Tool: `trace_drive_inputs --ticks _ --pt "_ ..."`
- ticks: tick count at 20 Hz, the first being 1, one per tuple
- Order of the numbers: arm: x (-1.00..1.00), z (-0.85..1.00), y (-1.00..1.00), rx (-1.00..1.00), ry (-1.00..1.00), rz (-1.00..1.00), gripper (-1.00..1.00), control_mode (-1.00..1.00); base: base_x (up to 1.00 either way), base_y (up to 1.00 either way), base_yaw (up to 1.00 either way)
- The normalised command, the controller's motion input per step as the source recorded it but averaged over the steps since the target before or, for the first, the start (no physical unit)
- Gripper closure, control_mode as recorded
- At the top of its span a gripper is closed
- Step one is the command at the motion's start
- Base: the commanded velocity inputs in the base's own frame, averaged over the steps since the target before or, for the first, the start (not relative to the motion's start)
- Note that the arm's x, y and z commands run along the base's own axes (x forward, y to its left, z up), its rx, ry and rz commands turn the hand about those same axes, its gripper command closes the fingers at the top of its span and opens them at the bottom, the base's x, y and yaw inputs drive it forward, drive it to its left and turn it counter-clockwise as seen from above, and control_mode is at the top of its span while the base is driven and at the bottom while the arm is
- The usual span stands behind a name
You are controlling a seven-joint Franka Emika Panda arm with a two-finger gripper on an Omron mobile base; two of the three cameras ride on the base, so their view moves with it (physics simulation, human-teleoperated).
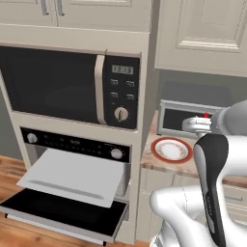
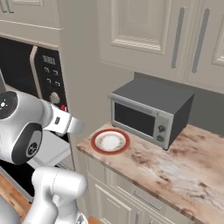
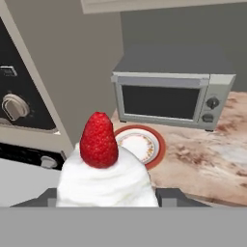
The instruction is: Take the baked cake out of the oven and place it on the plate for cooling. Then close the oven door.
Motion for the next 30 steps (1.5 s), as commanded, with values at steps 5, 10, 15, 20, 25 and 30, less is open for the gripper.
trace_drive_inputs --ticks 5,10,15,20,25,30 --pt "0.00 0.00 0.00 0.00 0.00 0.00 1.00 1.00 0.23 0.00 -0.02" --pt "0.00 0.00 0.00 0.00 0.00 0.00 1.00 1.00 0.20 0.00 0.00" --pt "0.00 0.00 0.00 0.00 0.00 0.00 1.00 1.00 0.17 0.00 0.00" --pt "0.00 0.00 0.00 0.00 0.00 0.00 1.00 1.00 0.20 0.00 0.00" --pt "0.23 -0.15 -0.04 0.00 0.00 0.00 1.00 -1.00 0.04 0.00 0.00" --pt "0.52 -0.56 -0.26 0.00 0.00 0.02 1.00 -1.00 0.00 0.00 0.00"
